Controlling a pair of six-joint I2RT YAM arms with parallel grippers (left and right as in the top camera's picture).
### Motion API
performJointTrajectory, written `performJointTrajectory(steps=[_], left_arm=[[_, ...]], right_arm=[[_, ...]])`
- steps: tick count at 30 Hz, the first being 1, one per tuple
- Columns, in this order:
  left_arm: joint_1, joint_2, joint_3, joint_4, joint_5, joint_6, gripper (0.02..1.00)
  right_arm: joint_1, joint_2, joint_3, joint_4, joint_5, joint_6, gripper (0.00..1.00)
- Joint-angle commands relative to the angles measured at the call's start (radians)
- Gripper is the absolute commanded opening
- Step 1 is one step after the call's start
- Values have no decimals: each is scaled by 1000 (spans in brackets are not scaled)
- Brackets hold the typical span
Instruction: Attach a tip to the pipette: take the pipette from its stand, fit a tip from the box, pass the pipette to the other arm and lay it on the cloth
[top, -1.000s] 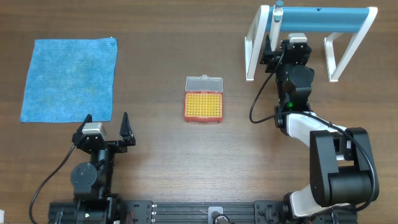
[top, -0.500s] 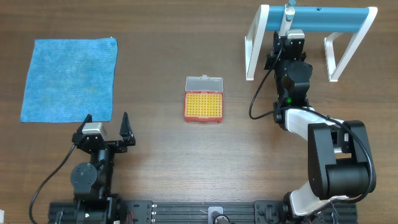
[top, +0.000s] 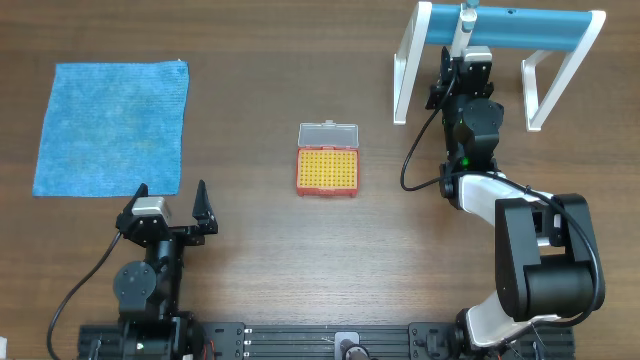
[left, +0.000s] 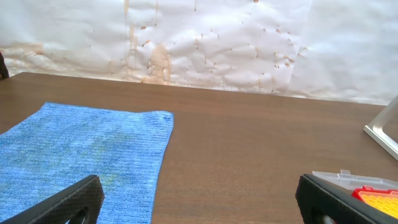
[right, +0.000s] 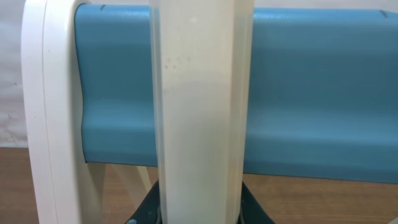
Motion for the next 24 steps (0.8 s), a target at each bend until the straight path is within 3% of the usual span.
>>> performJointTrajectory(steps=[1,4,7,10,16,24], left_arm=[[-3,-6,-2,-5,6,-5,996],[-3,-6,-2,-5,6,-5,998],[-3,-6,-2,-5,6,-5,998],[-3,-6,-2,-5,6,-5,996],[-3,-6,-2,-5,6,-5,998],[-3,-6,-2,-5,6,-5,998]], right_arm=[[30,-45,15,14,2,-3,84],[134,-150,-83,35,2,-3,82],[260,-222,-269,195,-33,5,82],[325,-192,-335,393,-257,12,82],[510,-63,-274,392,-269,12,82],[538,106,-166,392,-269,57,82]])
